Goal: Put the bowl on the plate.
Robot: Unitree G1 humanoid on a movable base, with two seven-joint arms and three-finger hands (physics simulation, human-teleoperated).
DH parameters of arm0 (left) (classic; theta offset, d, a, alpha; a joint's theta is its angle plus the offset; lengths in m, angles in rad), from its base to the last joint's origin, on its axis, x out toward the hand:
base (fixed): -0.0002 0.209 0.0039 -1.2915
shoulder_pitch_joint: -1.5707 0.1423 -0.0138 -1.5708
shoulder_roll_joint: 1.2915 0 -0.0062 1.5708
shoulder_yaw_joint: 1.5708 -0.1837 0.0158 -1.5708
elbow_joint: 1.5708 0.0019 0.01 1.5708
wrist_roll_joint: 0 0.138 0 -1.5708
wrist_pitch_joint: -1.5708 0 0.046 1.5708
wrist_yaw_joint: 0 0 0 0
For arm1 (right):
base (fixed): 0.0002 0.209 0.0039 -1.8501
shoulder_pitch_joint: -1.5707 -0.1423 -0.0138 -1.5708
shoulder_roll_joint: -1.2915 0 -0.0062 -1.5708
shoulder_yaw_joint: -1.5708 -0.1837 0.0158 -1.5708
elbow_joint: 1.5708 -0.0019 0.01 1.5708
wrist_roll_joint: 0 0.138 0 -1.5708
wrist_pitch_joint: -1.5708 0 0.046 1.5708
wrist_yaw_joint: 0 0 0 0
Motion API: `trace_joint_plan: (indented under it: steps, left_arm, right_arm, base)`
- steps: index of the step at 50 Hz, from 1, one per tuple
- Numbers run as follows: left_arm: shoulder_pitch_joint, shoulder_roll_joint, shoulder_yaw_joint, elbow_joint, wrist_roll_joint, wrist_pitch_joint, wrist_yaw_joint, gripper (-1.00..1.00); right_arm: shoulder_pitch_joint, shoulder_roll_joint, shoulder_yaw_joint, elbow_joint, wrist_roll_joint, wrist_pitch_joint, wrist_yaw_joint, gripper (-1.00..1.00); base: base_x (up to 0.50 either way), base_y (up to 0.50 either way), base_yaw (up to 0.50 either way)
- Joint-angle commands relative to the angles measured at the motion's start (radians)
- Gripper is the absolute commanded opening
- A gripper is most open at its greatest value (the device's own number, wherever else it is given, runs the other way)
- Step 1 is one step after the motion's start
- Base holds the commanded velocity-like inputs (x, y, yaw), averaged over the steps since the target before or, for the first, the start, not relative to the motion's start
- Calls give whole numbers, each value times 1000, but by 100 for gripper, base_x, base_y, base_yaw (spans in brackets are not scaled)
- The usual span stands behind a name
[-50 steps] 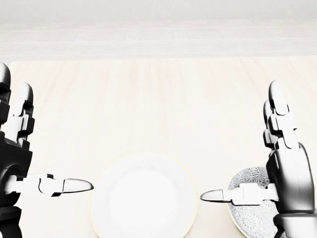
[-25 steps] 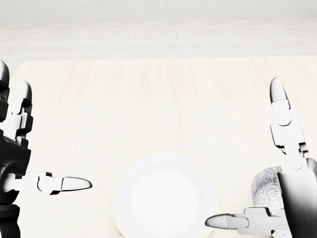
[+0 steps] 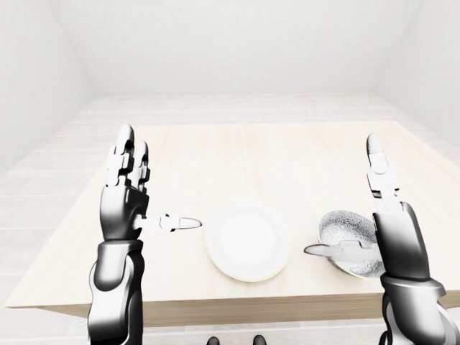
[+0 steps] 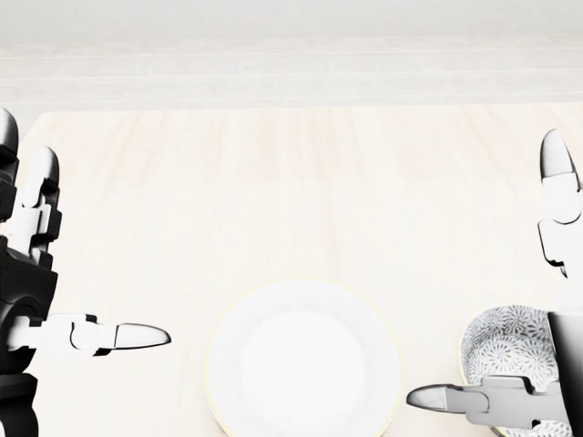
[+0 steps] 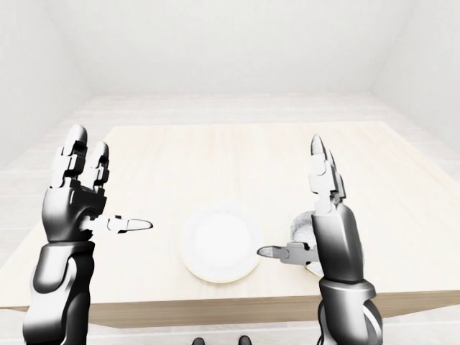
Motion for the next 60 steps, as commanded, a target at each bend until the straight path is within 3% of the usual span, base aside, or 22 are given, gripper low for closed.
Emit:
trace_joint_plan:
  steps: [1, 17, 25, 28, 43, 60]
  left_arm:
    - [-9, 2, -5, 18, 12, 0, -1, 100]
    - [-21, 0, -23, 50, 45, 0, 3, 100]
    - [-30, -7, -35, 51, 50, 0, 10, 100]
    - [-37, -10, -42, 73, 56, 0, 17, 100]
    - [-89, 4, -33, 132, 52, 0, 41, 100]
    - [-115, 13, -34, 125, 43, 0, 52, 100]
  right_arm:
    - [1, -13, -55, 18, -84, 0, -9, 100]
    - [24, -37, -77, 154, -455, 0, 73, 100]
    - [32, -26, -78, 82, -623, 0, 232, 100]
    - [46, -10, -59, 69, -690, 0, 238, 100]
    - [39, 39, -22, 1, -773, 0, 343, 100]
    - [22, 34, -35, 62, -891, 0, 409, 100]
  base:
    - [0, 0, 0]
    - [0, 0, 0]
    - [0, 0, 0]
    - [0, 0, 0]
    - [0, 0, 0]
    - [0, 0, 0]
